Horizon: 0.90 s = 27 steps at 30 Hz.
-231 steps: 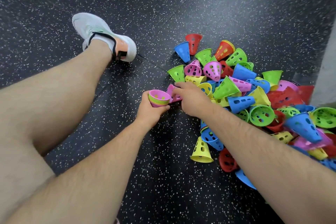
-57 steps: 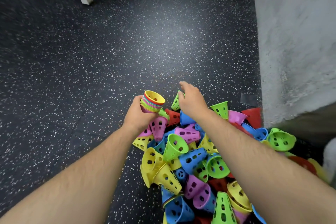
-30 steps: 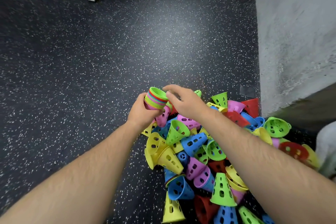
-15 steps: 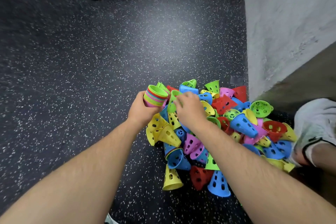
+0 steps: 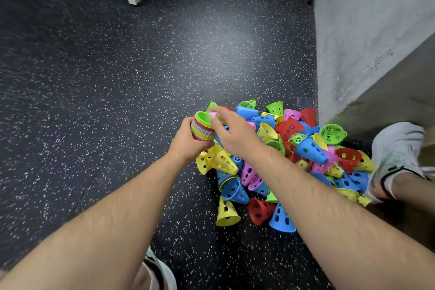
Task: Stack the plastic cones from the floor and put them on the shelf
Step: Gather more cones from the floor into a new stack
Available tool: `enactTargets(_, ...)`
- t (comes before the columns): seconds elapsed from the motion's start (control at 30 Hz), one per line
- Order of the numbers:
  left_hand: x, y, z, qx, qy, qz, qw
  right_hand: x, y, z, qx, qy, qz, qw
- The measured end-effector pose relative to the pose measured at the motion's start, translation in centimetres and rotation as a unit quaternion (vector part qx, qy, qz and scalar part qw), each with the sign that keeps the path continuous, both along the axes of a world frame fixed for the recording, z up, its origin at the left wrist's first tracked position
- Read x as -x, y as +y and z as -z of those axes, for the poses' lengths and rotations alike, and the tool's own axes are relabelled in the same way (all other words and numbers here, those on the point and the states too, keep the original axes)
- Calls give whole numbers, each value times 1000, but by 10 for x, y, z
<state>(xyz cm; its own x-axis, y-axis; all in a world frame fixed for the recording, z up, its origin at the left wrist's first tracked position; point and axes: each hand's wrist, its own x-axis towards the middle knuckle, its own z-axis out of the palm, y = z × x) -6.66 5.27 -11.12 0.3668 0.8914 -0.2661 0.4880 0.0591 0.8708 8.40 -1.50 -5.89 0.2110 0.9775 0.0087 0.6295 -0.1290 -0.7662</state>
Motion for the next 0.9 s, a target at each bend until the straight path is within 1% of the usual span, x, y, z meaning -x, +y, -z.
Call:
enactTargets(0.07, 11, -5, 5, 11, 9, 0, 1000, 4, -4, 0, 20, 58, 21, 998)
enactTargets(0.1, 17, -7, 8, 16, 15, 2, 1000, 4, -5, 4, 22, 64, 37, 997)
enactTargets(0.13, 22, -11, 8, 19, 26, 3, 999, 3, -7, 9, 23, 43, 49, 998)
enactTargets(0.2, 31, -18, 9, 19, 49, 12, 999, 1, -12, 26, 49, -45, 48, 997)
enactTargets(0.27, 36, -25, 12, 19, 59, 18, 998, 2, -21, 43, 109, -143, 5, 984)
enactTargets(0.33, 39, -31, 17, 21, 57, 18, 998, 7, -28, 58, 159, -223, -49, 961)
enactTargets(0.4, 39, -36, 18, 18, 63, 21, 998, 12, -32, 69, 186, -274, -78, 940)
enactTargets(0.47, 39, -39, 20, 19, 62, 21, 998, 17, -33, 78, 194, -296, -89, 931)
enactTargets(0.6, 42, -43, 24, 19, 67, 27, 997, 18, -35, 85, 157, -273, -64, 947)
enactTargets(0.7, 46, -42, 27, 18, 74, 38, 996, 12, -41, 84, 153, -268, -104, 946)
enactTargets(0.77, 48, -41, 31, 19, 81, 42, 996, 5, -46, 82, 143, -253, -104, 951)
enactTargets(0.83, 49, -40, 36, 22, 85, 45, 995, -3, -52, 78, 136, -223, -68, 963)
enactTargets(0.9, 50, -40, 40, 28, 89, 51, 994, -9, -61, 72, 127, -171, -16, 977)
